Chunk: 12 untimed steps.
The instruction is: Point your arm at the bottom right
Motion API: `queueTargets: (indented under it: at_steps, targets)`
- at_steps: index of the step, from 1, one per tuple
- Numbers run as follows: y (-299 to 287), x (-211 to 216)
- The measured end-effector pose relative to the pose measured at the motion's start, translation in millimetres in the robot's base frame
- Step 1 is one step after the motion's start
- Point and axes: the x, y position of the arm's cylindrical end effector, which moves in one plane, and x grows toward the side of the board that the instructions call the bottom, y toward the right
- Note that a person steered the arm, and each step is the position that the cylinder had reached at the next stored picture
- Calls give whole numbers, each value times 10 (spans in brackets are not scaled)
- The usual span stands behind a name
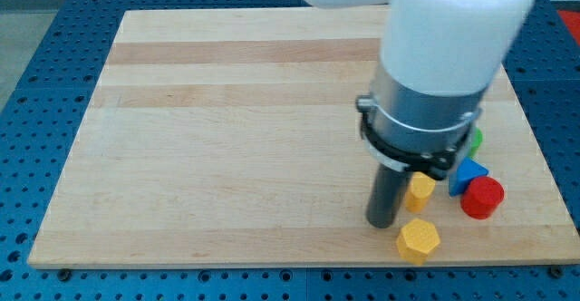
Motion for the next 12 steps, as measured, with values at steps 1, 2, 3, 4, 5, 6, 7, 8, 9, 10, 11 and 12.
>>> queueTargets:
  at_steps: [1, 2, 3, 4, 5, 6, 7, 8, 9, 10, 11, 12]
  targets:
    - [-319, 64]
    - [-466, 398]
    - [-446, 421]
    - [-300, 415]
    - [86, 412]
    - [-79, -38]
    - [-222, -129]
    - [-555, -55]
    - [-1017, -395]
    - [-1279, -1355]
    - [-1292, -2412]
    - [-1062, -3249]
